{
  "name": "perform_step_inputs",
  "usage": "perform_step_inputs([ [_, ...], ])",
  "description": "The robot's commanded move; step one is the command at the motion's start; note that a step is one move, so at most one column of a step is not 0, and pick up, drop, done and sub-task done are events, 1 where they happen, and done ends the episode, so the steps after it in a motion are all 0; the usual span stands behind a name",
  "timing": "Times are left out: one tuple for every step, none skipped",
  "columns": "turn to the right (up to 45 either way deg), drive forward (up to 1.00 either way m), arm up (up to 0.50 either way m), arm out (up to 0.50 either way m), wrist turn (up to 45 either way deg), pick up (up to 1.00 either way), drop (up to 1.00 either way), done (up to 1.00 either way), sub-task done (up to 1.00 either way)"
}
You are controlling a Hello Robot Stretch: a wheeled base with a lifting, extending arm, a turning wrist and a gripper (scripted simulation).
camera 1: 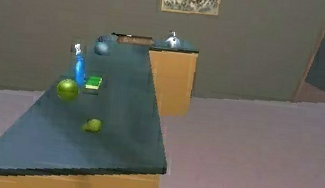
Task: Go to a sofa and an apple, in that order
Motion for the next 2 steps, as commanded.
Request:
perform_step_inputs([
  [-24.0, 0.00, 0.00, 0.00, 0.0, 0.00, 0.00, 0.00, 0.00],
  [0.0, 0.00, 0.00, 0.00, 0.0, 0.00, 0.00, 1.00, 0.00],
])
